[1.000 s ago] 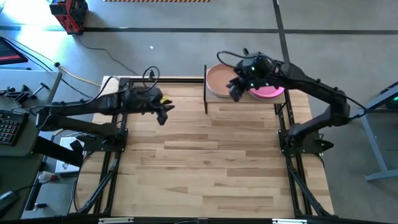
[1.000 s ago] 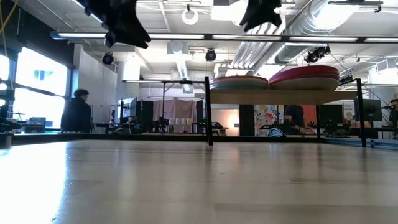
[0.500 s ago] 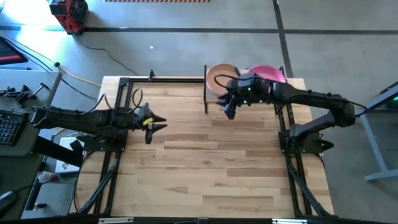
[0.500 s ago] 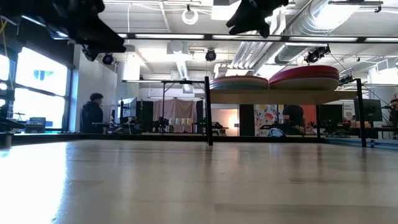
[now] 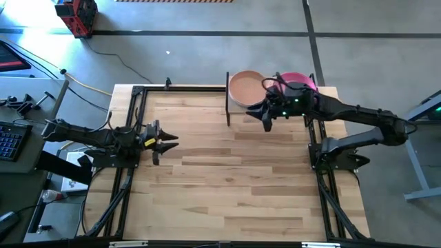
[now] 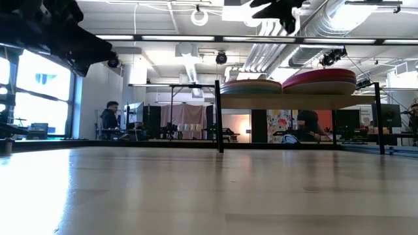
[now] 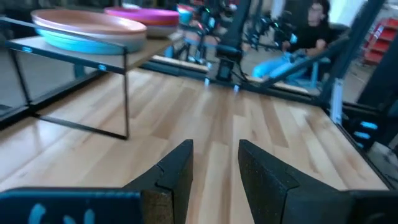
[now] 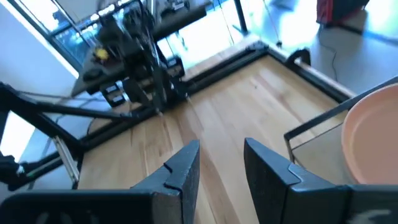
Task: Place and stack plates onto a shelf
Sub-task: Return to Home Position
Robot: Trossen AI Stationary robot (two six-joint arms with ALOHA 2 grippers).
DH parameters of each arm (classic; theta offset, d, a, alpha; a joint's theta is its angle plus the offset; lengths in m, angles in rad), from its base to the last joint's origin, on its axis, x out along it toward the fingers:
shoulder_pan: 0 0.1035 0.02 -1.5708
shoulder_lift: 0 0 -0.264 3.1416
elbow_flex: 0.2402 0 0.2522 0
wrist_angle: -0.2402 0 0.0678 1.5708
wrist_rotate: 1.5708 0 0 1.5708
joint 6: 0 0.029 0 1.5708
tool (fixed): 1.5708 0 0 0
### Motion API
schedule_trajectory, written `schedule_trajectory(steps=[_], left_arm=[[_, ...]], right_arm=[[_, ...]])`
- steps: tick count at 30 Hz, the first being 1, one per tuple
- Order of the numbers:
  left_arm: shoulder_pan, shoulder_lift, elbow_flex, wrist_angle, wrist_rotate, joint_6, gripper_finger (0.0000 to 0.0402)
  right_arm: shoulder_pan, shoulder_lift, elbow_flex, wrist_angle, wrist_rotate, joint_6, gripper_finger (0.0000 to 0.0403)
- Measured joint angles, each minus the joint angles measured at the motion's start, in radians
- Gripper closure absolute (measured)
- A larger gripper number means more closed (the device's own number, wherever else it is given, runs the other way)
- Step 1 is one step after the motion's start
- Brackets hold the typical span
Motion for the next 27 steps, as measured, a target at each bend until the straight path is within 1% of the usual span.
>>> schedule_trajectory(steps=[3,8,12,17,21,25,27], left_arm=[[-0.011,-0.052,-0.054,0.043,-0.029,0.007,0.0287],[-0.022,-0.124,-0.129,0.091,-0.018,0.009,0.0287],[-0.023,-0.161,-0.157,0.084,-0.017,0.012,0.0287],[-0.023,-0.164,-0.157,0.053,-0.017,0.026,0.0287],[-0.023,-0.164,-0.157,0.054,-0.020,0.025,0.0287],[-0.021,-0.164,-0.157,0.039,-0.022,-0.015,0.0287],[-0.021,-0.163,-0.157,0.013,-0.023,-0.006,0.0287]], right_arm=[[0.000,-0.045,0.000,-0.002,0.021,-0.002,0.0295],[0.000,-0.105,0.000,-0.003,0.035,-0.002,0.0295],[0.012,-0.132,0.000,-0.011,0.035,-0.025,0.0295],[0.045,-0.164,-0.015,-0.061,0.049,-0.062,0.0295],[0.081,-0.225,-0.114,-0.018,0.090,-0.089,0.0295],[0.114,-0.311,-0.280,0.137,0.104,-0.119,0.0295],[0.127,-0.357,-0.366,0.218,0.105,-0.140,0.0295]])
